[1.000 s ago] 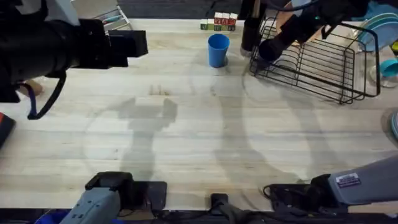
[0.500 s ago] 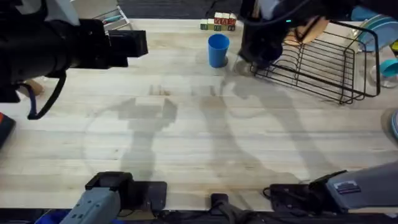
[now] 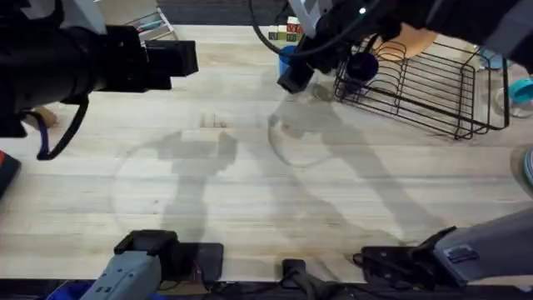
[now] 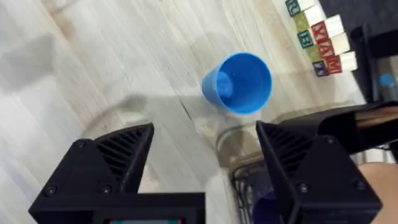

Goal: Pick up the cup on the table and put them onto the rack.

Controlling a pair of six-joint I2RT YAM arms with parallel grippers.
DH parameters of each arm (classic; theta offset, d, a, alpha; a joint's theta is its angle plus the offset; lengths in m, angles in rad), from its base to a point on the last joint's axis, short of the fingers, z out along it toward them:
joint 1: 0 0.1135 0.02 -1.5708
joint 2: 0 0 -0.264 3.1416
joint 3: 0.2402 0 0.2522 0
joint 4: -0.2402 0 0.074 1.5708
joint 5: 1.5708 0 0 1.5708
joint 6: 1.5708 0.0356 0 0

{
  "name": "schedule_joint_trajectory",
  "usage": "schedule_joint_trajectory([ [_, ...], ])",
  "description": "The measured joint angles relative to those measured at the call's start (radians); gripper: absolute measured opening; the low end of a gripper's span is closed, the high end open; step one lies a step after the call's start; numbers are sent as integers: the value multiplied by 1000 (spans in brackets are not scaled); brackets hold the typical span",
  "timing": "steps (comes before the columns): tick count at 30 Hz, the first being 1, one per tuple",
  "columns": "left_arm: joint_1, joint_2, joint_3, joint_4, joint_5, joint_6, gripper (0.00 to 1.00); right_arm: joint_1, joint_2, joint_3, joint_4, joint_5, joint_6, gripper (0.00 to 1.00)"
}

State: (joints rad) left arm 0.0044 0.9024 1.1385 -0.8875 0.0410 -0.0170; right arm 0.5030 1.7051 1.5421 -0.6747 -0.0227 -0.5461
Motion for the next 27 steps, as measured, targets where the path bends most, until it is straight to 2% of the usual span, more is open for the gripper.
schedule_joint_trajectory([
  [3, 0, 0, 0, 0, 0, 0, 993, 0, 15, 0, 34, 0, 82, 996],
  [7, 0, 0, 0, 0, 0, 0, 993, -13, 16, 0, 78, 0, 271, 994],
  [15, 0, 0, 0, 0, 0, 0, 994, -107, 16, 0, 154, 0, 588, 996],
  [27, 0, 0, 0, 0, 0, 0, 993, -107, 17, 0, 128, 11, 696, 995],
])
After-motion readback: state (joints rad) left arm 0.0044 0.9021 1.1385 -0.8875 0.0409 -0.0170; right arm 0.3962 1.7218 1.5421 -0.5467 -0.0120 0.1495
